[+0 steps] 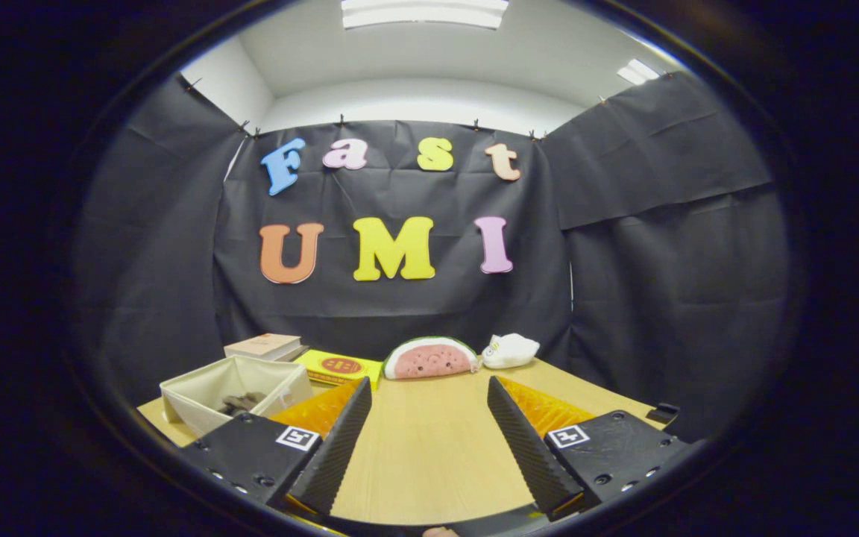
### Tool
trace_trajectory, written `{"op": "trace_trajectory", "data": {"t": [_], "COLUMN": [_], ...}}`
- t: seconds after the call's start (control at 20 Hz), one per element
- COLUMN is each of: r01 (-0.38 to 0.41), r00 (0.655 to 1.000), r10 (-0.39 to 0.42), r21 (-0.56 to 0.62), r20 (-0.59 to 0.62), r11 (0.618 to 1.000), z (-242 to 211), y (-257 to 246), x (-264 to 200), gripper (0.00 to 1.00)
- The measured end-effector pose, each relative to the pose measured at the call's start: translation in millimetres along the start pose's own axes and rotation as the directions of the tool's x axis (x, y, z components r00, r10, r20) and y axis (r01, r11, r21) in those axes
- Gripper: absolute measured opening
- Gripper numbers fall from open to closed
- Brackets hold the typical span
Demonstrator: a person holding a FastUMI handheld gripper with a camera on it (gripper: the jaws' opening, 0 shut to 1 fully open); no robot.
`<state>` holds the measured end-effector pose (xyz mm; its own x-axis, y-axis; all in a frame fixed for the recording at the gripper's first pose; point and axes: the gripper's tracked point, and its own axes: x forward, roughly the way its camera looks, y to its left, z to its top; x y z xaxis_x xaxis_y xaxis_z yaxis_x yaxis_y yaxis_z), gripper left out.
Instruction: Open the storage box then place both shoes into the box .Put the left shoe in first, then the right shoe, with the right side of both shoes facing outward in a uniform manner.
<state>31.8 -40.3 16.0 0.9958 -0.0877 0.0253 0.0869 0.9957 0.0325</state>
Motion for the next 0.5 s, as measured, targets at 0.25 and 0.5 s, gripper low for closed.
{"op": "trace_trajectory", "data": {"t": [0.25, 0.5], "r01": [-0.001, -0.013], "r00": [1.0, 1.0], "r10": [0.001, 0.013], "r21": [-0.036, -0.036], "r20": [-0.003, -0.002], "r11": [0.999, 0.999], "z": [-7.4, -11.1], "y": [6.3, 11.5], "x": [0.9, 2.3], "gripper": [0.95, 0.95]}}
